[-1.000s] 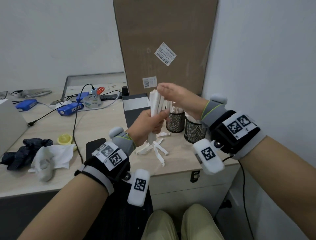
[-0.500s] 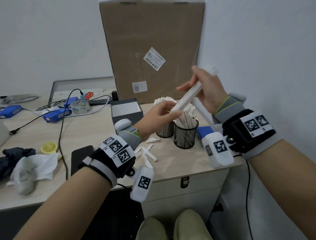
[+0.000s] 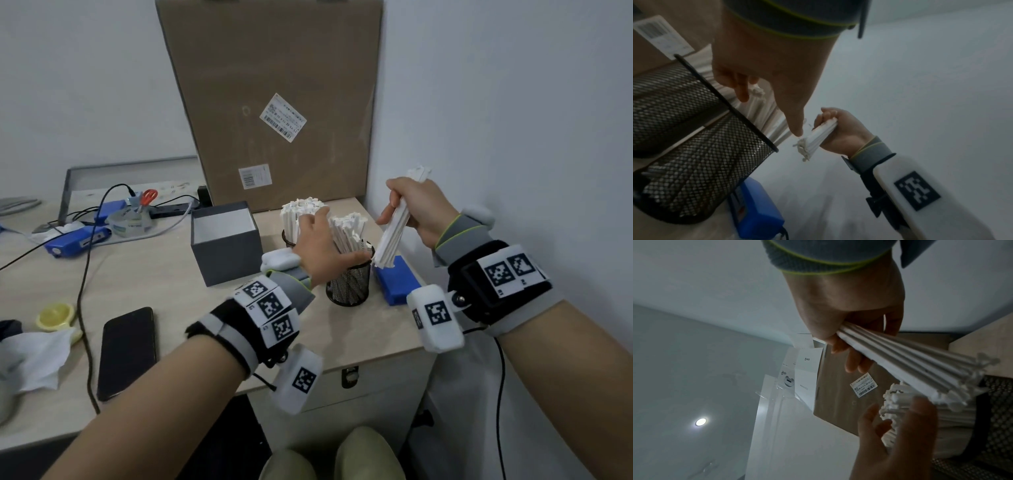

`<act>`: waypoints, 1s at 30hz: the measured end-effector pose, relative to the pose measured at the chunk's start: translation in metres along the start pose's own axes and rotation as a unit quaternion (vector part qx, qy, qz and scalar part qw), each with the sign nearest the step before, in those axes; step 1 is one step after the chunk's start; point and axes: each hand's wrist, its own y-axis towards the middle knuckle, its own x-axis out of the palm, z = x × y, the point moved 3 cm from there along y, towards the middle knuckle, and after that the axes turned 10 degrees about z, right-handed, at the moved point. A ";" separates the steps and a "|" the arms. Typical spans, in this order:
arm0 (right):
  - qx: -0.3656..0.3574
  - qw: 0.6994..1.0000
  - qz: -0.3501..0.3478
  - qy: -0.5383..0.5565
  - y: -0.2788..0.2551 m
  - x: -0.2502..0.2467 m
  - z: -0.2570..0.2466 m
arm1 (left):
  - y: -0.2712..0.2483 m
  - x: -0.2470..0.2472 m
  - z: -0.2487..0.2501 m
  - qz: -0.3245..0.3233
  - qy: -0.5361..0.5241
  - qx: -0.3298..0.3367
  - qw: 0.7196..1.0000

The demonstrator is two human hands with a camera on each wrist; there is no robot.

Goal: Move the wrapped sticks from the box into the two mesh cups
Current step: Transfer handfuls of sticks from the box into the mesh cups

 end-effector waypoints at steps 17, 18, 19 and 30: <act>-0.019 0.998 0.052 -0.029 0.025 0.042 0.036 | 0.025 0.013 -0.001 0.058 0.009 -0.046 0.997; -0.030 0.996 0.054 -0.071 0.024 0.045 0.040 | 0.024 0.012 -0.001 0.058 -0.002 -0.056 0.997; -0.039 0.991 0.056 -0.113 0.022 0.047 0.045 | 0.024 0.011 -0.001 0.058 -0.018 -0.069 0.996; -0.122 0.913 0.010 -0.390 0.007 0.052 0.064 | 0.010 -0.002 -0.004 0.044 -0.157 -0.110 0.980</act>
